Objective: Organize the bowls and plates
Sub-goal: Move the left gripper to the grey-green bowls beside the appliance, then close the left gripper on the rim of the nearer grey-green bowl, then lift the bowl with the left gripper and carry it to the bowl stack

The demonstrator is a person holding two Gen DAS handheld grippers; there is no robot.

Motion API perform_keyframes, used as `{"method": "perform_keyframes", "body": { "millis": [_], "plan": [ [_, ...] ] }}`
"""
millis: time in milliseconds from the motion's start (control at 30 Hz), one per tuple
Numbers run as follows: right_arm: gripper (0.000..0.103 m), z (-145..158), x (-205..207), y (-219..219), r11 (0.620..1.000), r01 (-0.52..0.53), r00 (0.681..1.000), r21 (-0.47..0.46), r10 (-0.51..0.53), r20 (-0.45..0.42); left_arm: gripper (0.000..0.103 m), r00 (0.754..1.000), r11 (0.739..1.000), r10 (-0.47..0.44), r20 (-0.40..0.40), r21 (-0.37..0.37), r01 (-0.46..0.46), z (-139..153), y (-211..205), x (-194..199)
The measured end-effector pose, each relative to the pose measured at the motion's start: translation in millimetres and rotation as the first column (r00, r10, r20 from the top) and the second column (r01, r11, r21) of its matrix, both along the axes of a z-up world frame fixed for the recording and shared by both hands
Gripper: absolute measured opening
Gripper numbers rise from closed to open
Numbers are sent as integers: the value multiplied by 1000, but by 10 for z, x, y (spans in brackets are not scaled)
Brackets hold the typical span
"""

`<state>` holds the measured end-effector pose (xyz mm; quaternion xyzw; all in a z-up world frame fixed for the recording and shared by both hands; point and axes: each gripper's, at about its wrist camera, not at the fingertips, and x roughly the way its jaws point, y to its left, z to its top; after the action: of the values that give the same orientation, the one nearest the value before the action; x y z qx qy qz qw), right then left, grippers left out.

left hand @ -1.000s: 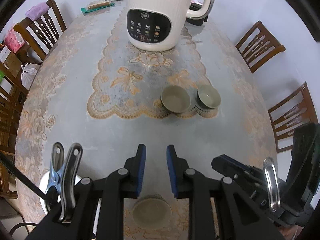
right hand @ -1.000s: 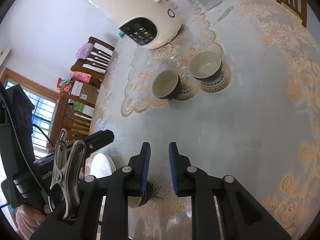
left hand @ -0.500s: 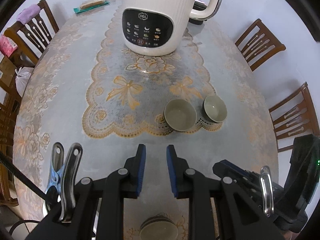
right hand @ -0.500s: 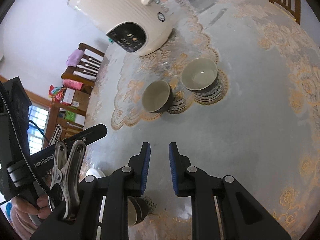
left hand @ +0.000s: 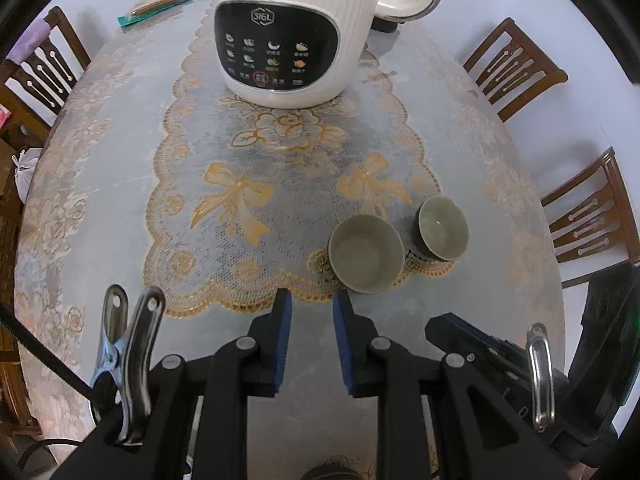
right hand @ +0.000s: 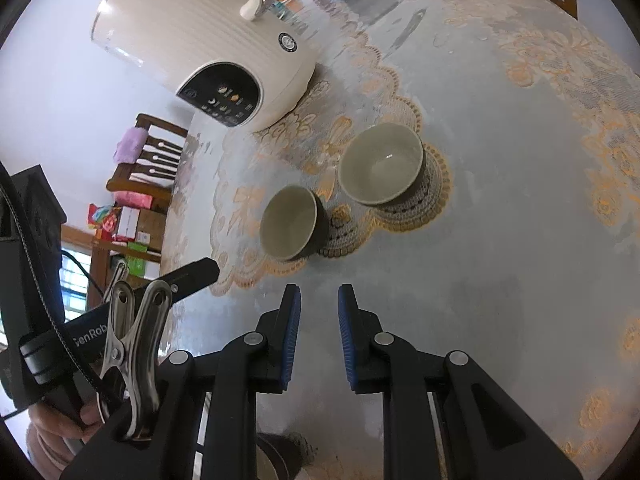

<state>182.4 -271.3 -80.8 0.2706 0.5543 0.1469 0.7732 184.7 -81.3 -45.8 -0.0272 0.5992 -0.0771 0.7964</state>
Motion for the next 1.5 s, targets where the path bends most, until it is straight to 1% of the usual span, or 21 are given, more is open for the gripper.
{"method": "perform_keyframes", "body": {
  "millis": [133,333,467,733,900,1000,1100,1200,1367,1500],
  "plan": [
    [21,-41,117,40,1000,9,1000,-2,-9,-6,22,1000,1000,-18,-15,-3,18,-72,-13,94],
    [20,-83,250,61,1000,29,1000,7,-29,-2,22,999,999,-33,-25,-30,32,-178,-59,211],
    [20,-161,308,72,999,38,999,19,-38,-15,22,999,998,-42,-34,-46,41,-239,-80,275],
    [20,-222,393,107,1000,26,999,-1,-26,-29,22,996,998,-60,-63,-38,58,-383,-135,335],
    [20,-217,403,98,999,35,999,22,-34,-39,21,996,997,-66,-64,-35,64,-427,-179,354],
    [20,-177,410,121,999,29,999,33,-28,-28,18,996,997,-76,-57,-38,74,-423,-185,347],
    [20,-185,443,181,999,8,1000,34,-8,-26,15,995,996,-86,-54,-23,84,-450,-205,341],
    [20,-234,493,246,1000,-14,1000,-10,13,-25,13,994,995,-97,-55,3,98,-492,-231,332],
    [20,-375,552,237,1000,-19,998,-10,19,-56,13,993,995,-94,-79,-36,91,-560,-208,354],
    [20,-387,579,259,1000,-22,998,-6,22,-53,9,991,994,-101,-91,-59,96,-587,-211,394]
  ]
}}
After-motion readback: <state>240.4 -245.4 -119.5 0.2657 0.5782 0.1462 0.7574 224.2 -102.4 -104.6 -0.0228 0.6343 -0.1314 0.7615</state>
